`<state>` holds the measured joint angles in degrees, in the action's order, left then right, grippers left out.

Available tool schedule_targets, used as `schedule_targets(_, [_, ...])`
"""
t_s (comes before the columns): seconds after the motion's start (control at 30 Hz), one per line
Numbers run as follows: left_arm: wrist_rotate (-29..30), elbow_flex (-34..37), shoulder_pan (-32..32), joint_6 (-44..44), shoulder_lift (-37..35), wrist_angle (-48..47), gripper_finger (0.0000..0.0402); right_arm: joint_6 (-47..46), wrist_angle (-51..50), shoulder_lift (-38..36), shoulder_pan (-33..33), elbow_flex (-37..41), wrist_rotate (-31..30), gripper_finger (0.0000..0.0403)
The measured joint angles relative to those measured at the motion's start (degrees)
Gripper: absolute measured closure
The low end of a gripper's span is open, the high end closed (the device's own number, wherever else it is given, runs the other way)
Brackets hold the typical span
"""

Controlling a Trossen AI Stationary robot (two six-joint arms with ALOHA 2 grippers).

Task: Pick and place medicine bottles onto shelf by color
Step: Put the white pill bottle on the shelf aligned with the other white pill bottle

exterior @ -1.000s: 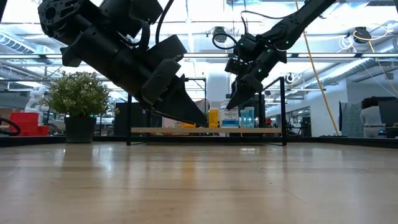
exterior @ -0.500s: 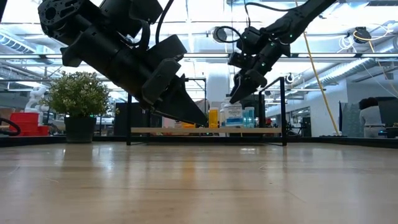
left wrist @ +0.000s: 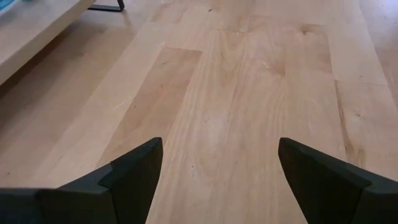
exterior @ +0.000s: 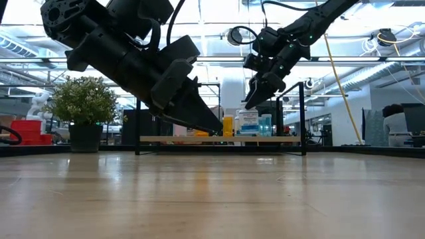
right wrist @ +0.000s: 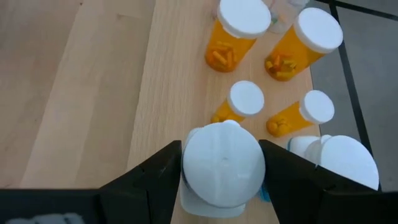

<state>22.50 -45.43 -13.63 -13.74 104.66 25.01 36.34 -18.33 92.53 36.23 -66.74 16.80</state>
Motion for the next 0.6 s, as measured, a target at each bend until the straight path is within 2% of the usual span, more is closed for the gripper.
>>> schedule_targets(0.4, [-0.09, 0.00, -0.03, 0.04, 0.00, 0.63, 0.0080, 0.22, 0.73, 1.42, -0.71, 0.00, 0.02, 0.0196])
schedule_targets(0.6, [-0.13, 0.00, -0.37, 0.04, 0.00, 0.61, 0.0080, 0.26, 0.99, 1.75, -0.72, 0.00, -0.06, 0.0169])
